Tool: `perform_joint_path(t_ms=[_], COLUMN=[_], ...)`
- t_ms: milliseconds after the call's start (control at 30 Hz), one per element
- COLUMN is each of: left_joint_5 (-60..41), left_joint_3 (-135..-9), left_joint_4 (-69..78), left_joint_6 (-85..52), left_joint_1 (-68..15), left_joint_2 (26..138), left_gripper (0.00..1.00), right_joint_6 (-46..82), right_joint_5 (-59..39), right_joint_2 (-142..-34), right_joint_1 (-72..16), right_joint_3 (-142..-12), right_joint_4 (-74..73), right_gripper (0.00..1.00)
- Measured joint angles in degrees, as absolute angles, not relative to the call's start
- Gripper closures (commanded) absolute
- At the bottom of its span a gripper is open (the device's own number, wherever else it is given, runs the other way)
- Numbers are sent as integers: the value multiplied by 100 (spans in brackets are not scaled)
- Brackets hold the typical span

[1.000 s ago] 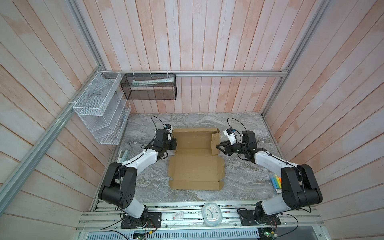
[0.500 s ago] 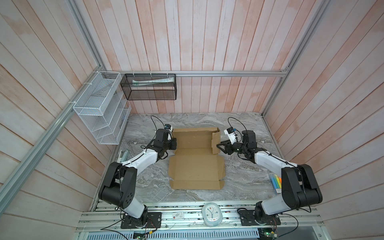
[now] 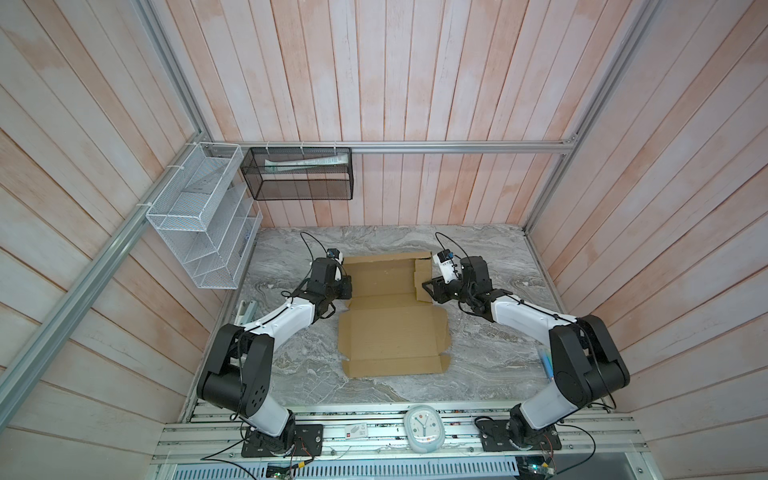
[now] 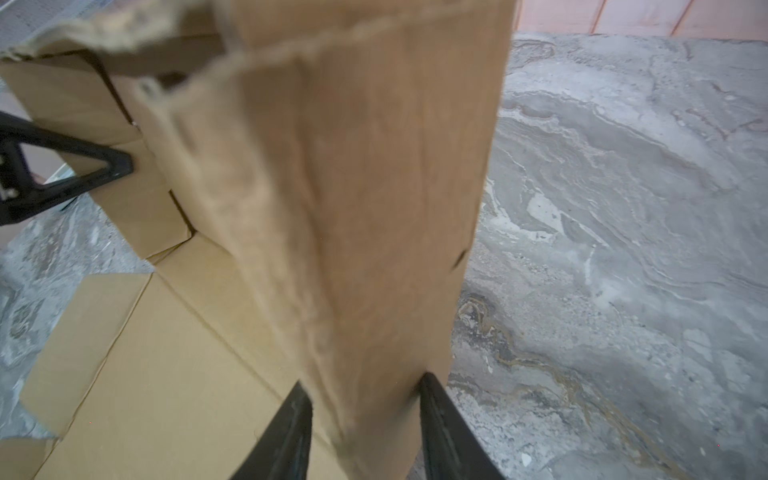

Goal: Fold the paper box

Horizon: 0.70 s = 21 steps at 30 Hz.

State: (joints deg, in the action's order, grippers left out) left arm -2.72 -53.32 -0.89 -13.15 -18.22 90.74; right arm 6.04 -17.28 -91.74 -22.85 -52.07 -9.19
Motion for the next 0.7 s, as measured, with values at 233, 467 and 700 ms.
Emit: perform_joint_path(t_ms=[233,467,700], left_joint_5=[-307,-322,-270], left_joint_3=[-5332,-5332,-5332], left_joint_4=[-86,-86,-95], left_joint_6=[-1317,-1358,-1487], left_joint_1=[-1835,-1846,-1916], left_joint_2=[9041,9019,9019], left_gripper=[100,100,100], right_joint_6=[1090,1376,1570], right_joint_5=[-777,-390,-16], right_joint_2=[-9223,-9515,-9747], right_joint_1=[-2421,-2491,-2674], right_joint_3=[-5210,-5330,-5494], right_joint_4=[-1214,-1369,-1365], right_gripper=[57,59,63])
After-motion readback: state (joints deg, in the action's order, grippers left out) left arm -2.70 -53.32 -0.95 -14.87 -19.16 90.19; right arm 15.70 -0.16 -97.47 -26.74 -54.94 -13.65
